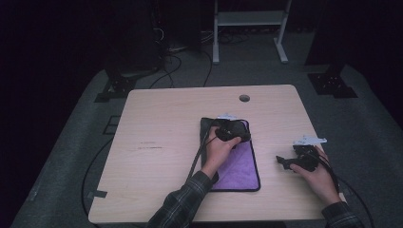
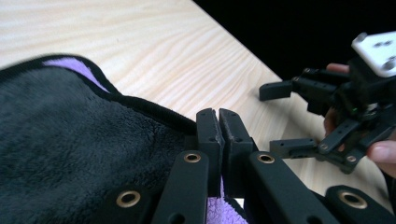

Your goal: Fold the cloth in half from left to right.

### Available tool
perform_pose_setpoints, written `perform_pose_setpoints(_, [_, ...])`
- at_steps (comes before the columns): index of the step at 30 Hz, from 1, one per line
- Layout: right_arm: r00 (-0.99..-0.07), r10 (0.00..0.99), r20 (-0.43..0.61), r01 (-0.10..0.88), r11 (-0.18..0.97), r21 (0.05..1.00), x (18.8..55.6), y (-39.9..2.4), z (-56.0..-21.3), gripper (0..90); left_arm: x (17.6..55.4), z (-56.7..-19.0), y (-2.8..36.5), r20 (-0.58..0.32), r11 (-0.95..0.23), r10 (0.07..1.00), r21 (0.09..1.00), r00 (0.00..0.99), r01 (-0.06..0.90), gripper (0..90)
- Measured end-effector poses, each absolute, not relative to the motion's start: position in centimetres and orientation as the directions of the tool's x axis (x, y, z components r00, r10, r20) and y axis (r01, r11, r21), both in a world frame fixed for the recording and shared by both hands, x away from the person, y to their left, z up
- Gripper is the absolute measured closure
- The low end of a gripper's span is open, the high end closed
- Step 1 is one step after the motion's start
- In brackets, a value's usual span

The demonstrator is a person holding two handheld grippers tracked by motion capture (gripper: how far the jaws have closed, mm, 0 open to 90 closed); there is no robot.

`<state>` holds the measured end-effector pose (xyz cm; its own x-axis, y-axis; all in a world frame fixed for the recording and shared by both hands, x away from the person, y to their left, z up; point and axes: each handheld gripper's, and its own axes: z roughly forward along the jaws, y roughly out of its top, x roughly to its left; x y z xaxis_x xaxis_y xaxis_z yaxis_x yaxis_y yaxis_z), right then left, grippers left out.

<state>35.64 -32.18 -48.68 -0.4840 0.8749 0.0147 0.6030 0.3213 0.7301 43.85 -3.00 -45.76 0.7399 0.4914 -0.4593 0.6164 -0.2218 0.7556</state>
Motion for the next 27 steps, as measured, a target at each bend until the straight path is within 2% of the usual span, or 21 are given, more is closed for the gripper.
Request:
perform_pose_setpoints(4, [-0.484, 0.875, 0.015, 0.603, 0.321, 0.730, 35.6, -32.2, -48.7, 10.2, 43.9, -46.4, -3.5, -0.463, -0.237, 0.483, 0.748, 0.743, 0.620, 86.6])
perform_pose_setpoints(7, [-0.484, 0.875, 0.015, 0.603, 0.321, 0.730, 35.6, -32.2, -48.7, 10.2, 43.9, -46.1, -3.3, -0.459, -0.239, 0.475, 0.754, 0.751, 0.612, 76.1])
perform_pose_setpoints(8, [-0.484, 0.875, 0.015, 0.603, 0.321, 0.730, 35.6, -32.2, -48.7, 10.2, 43.8, -45.7, -3.0, -0.449, -0.246, 0.475, 0.758, 0.757, 0.604, 76.1])
perform_pose_setpoints(9, [-0.484, 0.875, 0.015, 0.603, 0.321, 0.730, 35.6, -32.2, -48.7, 10.2, 43.6, -44.7, -2.2, -0.417, -0.250, 0.483, 0.778, 0.770, 0.577, 69.1])
perform_pose_setpoints(14, [-0.484, 0.875, 0.015, 0.603, 0.321, 0.731, 35.6, -32.2, -48.7, 10.2, 43.0, -42.8, 0.6, -0.355, -0.264, 0.517, 0.800, 0.779, 0.539, 60.0])
perform_pose_setpoints(18, [-0.484, 0.875, 0.014, 0.603, 0.321, 0.730, 35.6, -32.2, -48.7, 10.2, 42.1, -41.8, 4.4, -0.300, -0.272, 0.572, 0.808, 0.763, 0.522, 56.3])
perform_pose_setpoints(27, [-0.484, 0.875, 0.014, 0.602, 0.322, 0.731, 35.6, -32.2, -48.7, 10.2, 40.9, -43.4, 9.2, -0.273, -0.265, 0.650, 0.793, 0.709, 0.548, 51.6])
